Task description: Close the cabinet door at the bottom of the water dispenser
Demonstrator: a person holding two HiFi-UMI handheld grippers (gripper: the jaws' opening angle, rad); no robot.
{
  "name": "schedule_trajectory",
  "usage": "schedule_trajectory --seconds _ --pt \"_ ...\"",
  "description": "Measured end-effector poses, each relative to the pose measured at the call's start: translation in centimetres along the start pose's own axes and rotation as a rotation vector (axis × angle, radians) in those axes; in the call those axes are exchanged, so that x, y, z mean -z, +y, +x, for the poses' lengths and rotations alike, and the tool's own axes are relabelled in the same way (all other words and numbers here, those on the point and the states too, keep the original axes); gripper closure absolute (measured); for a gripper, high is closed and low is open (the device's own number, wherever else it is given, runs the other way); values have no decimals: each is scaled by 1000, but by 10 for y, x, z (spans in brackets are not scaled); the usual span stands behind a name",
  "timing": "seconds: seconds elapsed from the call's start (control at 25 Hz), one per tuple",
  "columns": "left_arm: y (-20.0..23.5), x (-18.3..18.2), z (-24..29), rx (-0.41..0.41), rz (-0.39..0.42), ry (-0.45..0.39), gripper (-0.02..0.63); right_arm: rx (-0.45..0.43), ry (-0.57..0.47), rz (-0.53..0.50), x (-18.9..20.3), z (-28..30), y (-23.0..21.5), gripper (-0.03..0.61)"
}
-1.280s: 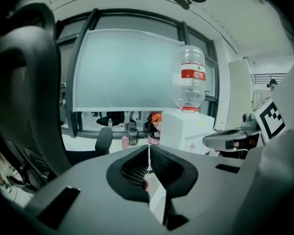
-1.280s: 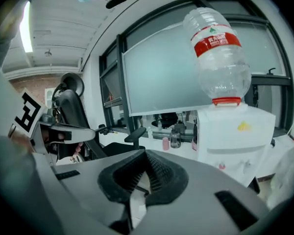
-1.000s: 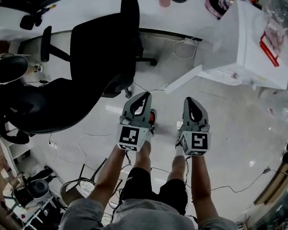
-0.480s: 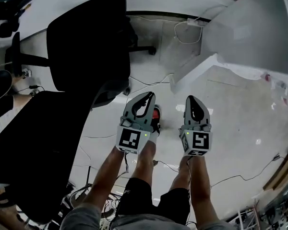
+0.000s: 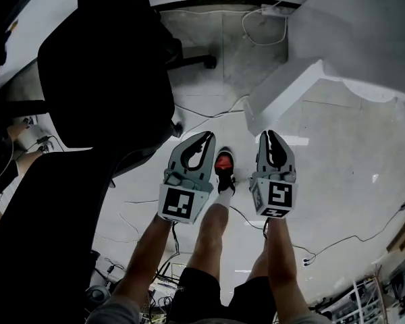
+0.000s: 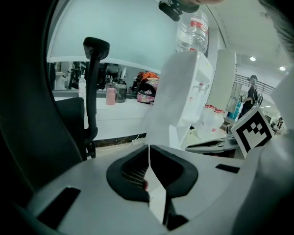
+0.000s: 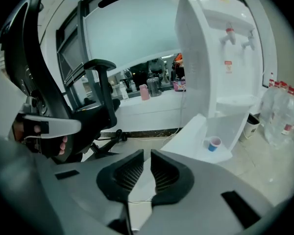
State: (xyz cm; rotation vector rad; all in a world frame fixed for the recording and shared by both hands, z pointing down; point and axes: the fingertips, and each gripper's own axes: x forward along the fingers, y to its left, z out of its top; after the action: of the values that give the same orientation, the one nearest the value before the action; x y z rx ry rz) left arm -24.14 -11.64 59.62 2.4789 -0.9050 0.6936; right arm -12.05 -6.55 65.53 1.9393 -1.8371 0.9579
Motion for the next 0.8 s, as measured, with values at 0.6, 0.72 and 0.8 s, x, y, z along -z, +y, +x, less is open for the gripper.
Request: schedule_trajectory --seconds 0.6,0.72,0.8 --pt "10 38 12 45 22 45 583 109 126 89 54 43 -1 248" --pt "10 39 13 44 24 48 583 116 140 78 57 43 -1 310" --pt "10 40 12 43 27 47 583 115 139 75 58 42 -1 313"
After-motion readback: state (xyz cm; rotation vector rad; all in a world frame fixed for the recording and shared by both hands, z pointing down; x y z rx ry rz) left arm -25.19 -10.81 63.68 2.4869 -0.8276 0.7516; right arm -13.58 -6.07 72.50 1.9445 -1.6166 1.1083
